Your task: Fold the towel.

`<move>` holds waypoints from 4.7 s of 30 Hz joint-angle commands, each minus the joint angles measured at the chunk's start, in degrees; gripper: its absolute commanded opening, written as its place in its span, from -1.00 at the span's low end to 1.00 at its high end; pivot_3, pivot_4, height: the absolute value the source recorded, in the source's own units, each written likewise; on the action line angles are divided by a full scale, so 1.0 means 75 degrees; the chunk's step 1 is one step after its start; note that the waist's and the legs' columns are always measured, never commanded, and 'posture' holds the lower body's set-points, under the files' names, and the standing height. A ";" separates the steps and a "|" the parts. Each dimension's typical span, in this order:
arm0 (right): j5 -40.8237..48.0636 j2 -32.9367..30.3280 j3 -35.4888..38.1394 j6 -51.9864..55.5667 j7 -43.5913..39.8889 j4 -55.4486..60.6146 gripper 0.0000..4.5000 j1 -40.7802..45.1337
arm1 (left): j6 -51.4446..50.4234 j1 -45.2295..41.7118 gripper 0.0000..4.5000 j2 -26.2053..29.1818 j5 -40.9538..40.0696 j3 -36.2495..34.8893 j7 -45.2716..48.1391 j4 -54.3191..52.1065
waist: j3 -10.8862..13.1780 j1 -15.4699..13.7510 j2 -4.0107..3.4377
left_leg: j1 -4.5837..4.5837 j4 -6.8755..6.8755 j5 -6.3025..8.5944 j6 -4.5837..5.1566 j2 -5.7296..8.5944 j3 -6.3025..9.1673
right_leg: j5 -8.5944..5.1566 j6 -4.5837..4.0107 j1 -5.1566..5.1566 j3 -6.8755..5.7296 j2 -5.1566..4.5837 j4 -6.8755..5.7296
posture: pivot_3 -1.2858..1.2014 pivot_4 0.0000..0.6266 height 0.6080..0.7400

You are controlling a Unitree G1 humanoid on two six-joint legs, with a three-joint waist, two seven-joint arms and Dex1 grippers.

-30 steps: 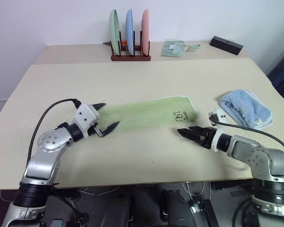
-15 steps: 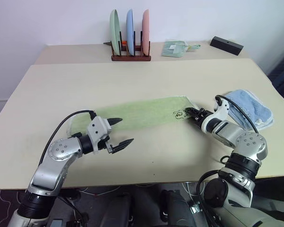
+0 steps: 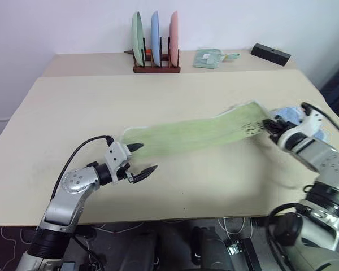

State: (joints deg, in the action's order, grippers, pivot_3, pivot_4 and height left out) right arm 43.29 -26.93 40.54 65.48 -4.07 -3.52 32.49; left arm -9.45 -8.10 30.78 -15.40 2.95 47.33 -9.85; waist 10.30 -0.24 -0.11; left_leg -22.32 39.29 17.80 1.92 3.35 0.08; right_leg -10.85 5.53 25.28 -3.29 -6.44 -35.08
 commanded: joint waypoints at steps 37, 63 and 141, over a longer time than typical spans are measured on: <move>-0.2913 -0.0896 -0.5116 -0.4724 -0.5023 0.0926 -0.87 -0.0317 | -0.2101 0.0761 1.00 -0.0115 -0.1066 -0.0669 -0.0915 -0.1816 | 0.0002 -0.0016 0.0020 | 0.0001 0.0016 -0.0001 -0.0009 -0.0011 0.0009 | -0.0003 0.0002 0.0002 0.0003 0.0001 0.0016 | 0.03 -0.52 1.00; -0.3772 -0.0294 -0.5540 -0.6352 -0.5490 0.0360 0.24 -0.0264 | -0.5386 0.1939 1.00 -0.1961 -0.3529 -0.2071 -0.4272 -0.3236 | 0.0000 -0.0064 0.0019 | 0.0005 0.0012 -0.0008 -0.0021 0.0001 0.0018 | -0.0004 0.0000 -0.0003 0.0004 -0.0002 0.0016 | 0.03 -0.52 1.00; -0.5390 -0.0675 -0.5983 -0.7253 -0.4770 0.0414 0.90 -0.0945 | -0.5430 -0.2564 0.53 -0.0346 -0.1816 0.1028 -0.1578 -0.1184 | 0.0001 -0.0009 0.0035 | 0.0001 -0.0003 -0.0036 -0.0068 0.0000 0.0020 | -0.0007 0.0001 0.0002 0.0006 0.0002 0.0027 | 0.03 -0.52 1.00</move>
State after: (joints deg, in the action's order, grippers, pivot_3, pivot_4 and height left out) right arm 2.50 -31.59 -5.58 11.58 -39.82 -2.02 23.83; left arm -48.40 -27.65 27.29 -25.93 15.55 35.01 -14.79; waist 10.31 -0.31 0.16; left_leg -22.31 39.27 17.52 1.40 3.34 0.23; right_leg -10.90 5.53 25.30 -3.24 -6.43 -34.87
